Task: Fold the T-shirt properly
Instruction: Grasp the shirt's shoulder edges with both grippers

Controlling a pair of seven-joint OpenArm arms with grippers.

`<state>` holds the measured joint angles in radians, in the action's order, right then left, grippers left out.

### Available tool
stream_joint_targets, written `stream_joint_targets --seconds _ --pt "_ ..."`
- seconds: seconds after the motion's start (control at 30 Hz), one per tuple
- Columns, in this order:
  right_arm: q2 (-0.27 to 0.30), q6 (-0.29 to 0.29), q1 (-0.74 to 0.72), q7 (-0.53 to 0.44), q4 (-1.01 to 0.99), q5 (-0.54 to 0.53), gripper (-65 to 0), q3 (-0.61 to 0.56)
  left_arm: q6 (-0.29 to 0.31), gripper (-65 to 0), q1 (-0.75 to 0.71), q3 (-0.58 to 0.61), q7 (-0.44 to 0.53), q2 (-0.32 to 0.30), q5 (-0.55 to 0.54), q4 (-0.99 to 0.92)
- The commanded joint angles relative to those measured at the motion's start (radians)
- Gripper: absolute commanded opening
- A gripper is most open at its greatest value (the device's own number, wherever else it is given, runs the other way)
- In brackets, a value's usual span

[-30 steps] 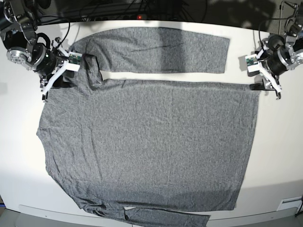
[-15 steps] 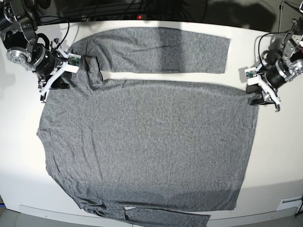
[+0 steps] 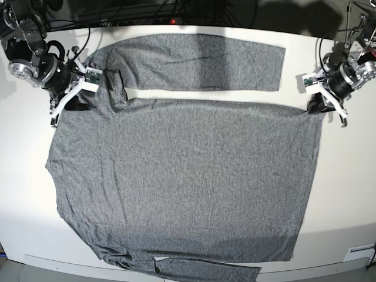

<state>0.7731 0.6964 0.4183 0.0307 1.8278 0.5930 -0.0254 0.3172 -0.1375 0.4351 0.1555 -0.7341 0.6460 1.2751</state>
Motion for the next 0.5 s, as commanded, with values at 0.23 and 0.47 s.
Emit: stream_joint_targets --seconds 0.23,0.47 --pt "0.084 0.002 0.005 0.055 0.014 -0.003 -24.7 0.011 0.132 -65.0 -0.023 0.018 -0.045 -0.009 -0.046 -0.023" --pt "0.255 0.002 0.131 -0.063 0.014 -0.002 -24.7 0.011 0.132 -65.0 -0.023 0.018 -0.045 -0.008 -0.046 -0.023"
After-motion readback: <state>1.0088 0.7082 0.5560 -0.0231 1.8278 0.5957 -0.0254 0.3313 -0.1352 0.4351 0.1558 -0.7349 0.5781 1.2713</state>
